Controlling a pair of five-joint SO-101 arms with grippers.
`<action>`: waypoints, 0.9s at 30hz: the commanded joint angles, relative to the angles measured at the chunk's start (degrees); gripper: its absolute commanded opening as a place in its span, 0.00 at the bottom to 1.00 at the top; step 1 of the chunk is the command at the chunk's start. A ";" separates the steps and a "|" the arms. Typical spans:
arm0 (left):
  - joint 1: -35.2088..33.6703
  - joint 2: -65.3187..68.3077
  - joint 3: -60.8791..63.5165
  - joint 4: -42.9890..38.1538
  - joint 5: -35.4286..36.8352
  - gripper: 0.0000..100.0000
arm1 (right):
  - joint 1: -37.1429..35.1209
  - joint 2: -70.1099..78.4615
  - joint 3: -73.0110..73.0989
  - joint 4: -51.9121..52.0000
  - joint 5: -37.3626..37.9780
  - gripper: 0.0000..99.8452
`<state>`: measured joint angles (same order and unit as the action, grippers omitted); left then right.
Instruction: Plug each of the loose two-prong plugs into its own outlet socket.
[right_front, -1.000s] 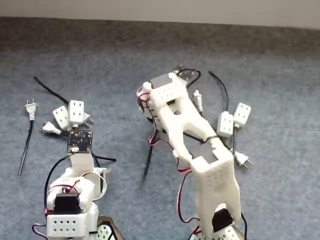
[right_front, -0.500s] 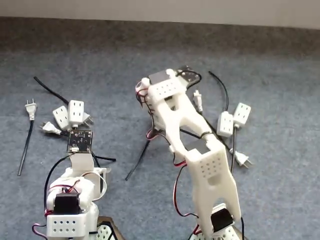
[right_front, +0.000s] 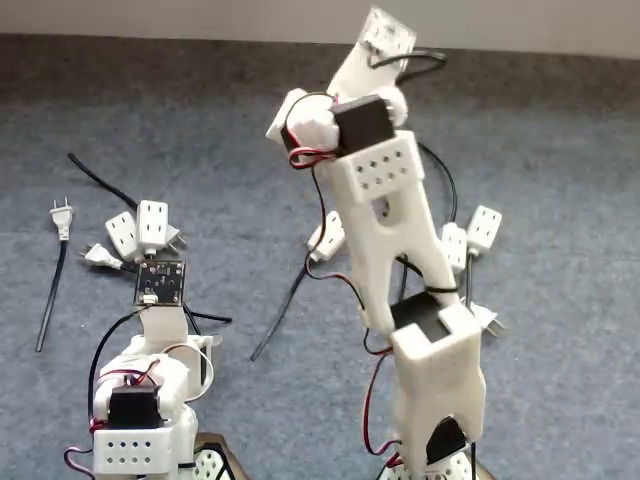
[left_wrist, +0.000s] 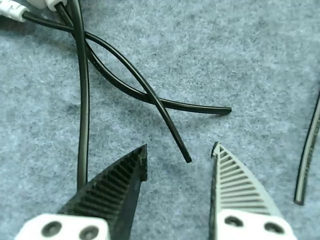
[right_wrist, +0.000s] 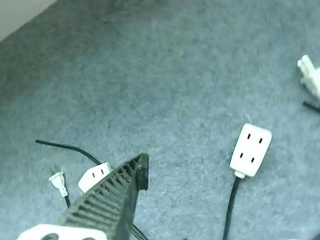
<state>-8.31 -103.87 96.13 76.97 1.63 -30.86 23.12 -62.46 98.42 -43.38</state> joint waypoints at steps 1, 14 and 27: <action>-0.31 -0.13 0.92 0.26 0.18 0.21 | 0.84 -11.65 -3.12 2.42 19.25 0.52; -0.31 -0.13 0.92 0.26 0.18 0.21 | 5.23 -43.74 -2.77 2.51 41.32 0.49; 12.18 -0.13 0.92 0.26 0.26 0.21 | 20.09 -61.41 3.30 2.68 49.93 0.35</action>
<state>-1.63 -103.87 96.13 76.97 1.63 -11.52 -36.48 -63.87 98.86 5.76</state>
